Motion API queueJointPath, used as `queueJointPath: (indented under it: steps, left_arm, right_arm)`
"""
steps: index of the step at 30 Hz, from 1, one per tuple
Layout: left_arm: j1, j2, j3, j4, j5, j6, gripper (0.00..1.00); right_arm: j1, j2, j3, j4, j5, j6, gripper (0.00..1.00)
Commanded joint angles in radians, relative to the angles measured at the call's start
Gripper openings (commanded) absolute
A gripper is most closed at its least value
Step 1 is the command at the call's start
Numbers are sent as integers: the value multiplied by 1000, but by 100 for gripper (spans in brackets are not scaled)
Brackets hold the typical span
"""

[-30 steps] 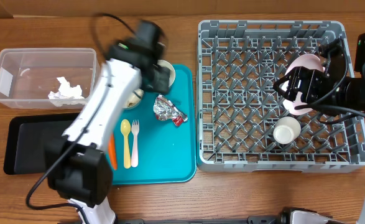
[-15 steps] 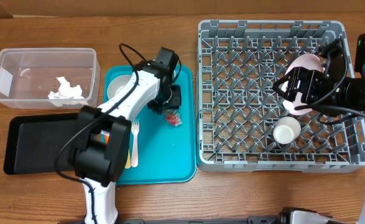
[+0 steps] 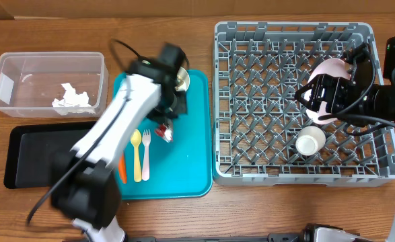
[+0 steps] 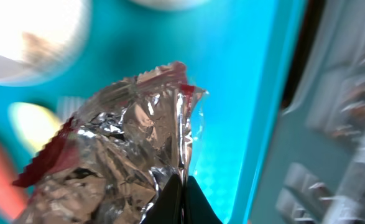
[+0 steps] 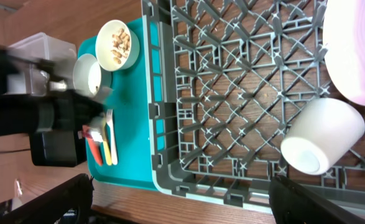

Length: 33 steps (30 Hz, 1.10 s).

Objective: Sort waste into correct bins and load items into the dishwasher rack
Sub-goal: 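Grasp the foil wrapper with the left gripper and drop it in the clear bin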

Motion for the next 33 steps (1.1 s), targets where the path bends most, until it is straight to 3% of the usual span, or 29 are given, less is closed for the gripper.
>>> queueJointPath:
  steps: [1, 5, 14, 15, 17, 19, 22, 25, 33]
  left_arm:
    - [82, -137, 106, -34, -170, 60, 4]
    - [223, -197, 122, 12, -283, 124, 4]
    - [513, -83, 122, 209, -197, 234, 4]
    - [528, -64, 122, 233, -187, 234, 10]
    - [542, -48, 122, 249, -148, 241, 40]
    - [543, -53, 129, 238, -123, 252, 58]
    - [540, -70, 173, 175, -121, 267, 72]
    - [540, -99, 234, 74, -106, 268, 75]
    - [473, -143, 256, -179, -46, 304, 69]
  right_arm:
    - [4, -7, 2, 4, 0, -10, 94]
    - [4, -7, 2, 4, 0, -10, 94]
    - [4, -7, 2, 5, 0, -10, 94]
    - [4, -7, 2, 5, 0, -10, 94]
    - [4, -7, 2, 4, 0, -10, 94]
    - [4, -7, 2, 3, 0, -10, 94]
    - [4, -7, 2, 3, 0, -10, 94]
    - [4, -7, 2, 3, 0, -10, 94]
    - [4, -7, 2, 2, -1, -10, 94]
